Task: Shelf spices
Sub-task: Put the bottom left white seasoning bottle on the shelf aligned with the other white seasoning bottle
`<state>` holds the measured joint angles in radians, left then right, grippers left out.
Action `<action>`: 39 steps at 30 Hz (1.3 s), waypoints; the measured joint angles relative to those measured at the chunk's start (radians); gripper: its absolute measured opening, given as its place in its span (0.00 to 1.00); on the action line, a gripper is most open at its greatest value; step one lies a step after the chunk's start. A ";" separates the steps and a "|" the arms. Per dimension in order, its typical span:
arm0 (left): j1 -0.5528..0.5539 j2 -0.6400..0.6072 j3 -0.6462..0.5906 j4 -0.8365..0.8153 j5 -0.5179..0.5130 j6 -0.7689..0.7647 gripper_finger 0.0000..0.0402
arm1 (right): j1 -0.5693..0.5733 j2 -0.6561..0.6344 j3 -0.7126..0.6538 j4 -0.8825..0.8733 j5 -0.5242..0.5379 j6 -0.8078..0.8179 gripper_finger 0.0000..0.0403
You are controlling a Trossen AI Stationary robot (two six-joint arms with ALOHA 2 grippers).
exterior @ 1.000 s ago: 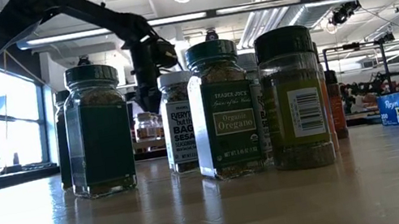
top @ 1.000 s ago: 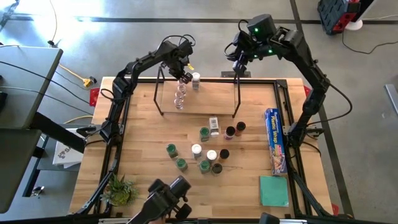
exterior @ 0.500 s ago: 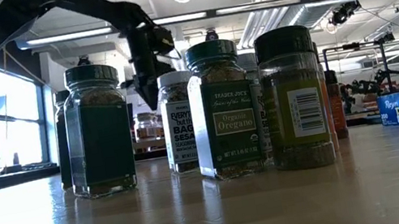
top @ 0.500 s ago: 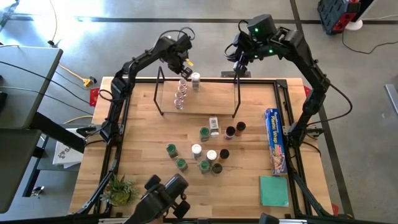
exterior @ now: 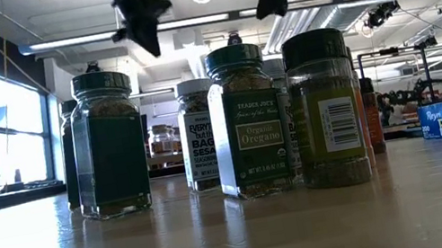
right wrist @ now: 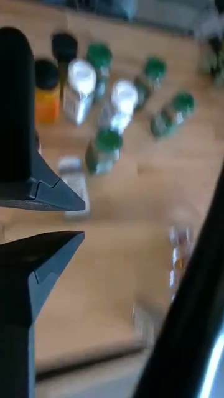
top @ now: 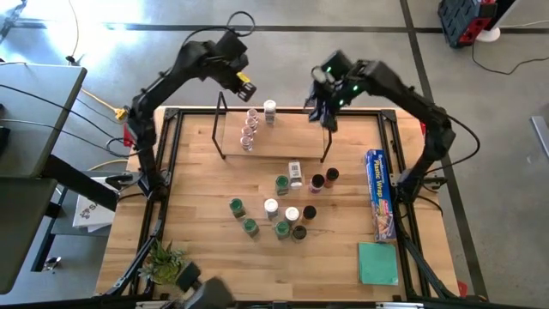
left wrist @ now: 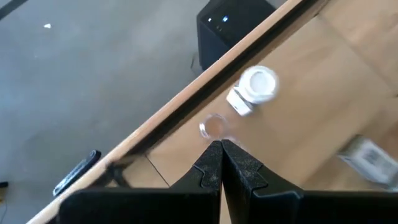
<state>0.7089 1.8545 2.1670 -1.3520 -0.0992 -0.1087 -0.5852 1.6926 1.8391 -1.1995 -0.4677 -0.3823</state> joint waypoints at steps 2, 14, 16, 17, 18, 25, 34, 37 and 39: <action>-0.017 -0.049 0.000 -0.032 -0.006 -0.031 0.00 | 0.026 0.001 -0.070 0.049 -0.050 0.032 0.14; -0.076 -0.292 -0.063 -0.172 -0.128 -0.069 0.00 | 0.249 0.003 -0.226 0.193 0.014 0.083 0.19; -0.076 -0.330 -0.089 -0.179 -0.127 -0.063 0.00 | 0.303 0.003 -0.217 0.194 0.015 0.103 0.24; -0.075 -0.352 -0.106 -0.184 -0.124 -0.060 0.00 | 0.332 0.003 -0.217 0.196 0.018 0.113 0.27; -0.076 -0.375 -0.124 -0.193 -0.122 -0.055 0.00 | 0.361 0.003 -0.217 0.201 0.020 0.113 0.30; -0.077 -0.552 -0.281 -0.197 -0.117 -0.031 0.00 | 0.573 0.068 -0.217 0.422 0.170 0.121 0.57; -0.077 -0.714 -0.447 -0.190 -0.039 -0.019 0.00 | 0.678 0.225 -0.217 0.613 0.313 0.323 0.74; -0.077 -0.744 -0.475 -0.184 -0.033 -0.018 0.00 | 0.689 0.256 -0.217 0.610 0.336 0.310 0.75; -0.076 -0.758 -0.493 -0.168 -0.027 -0.018 0.00 | 0.693 0.275 -0.217 0.600 0.366 0.305 0.75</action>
<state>0.6327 1.0968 1.6739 -1.5204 -0.1263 -0.1270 0.1078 1.9677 1.6218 -0.5995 -0.1022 -0.0777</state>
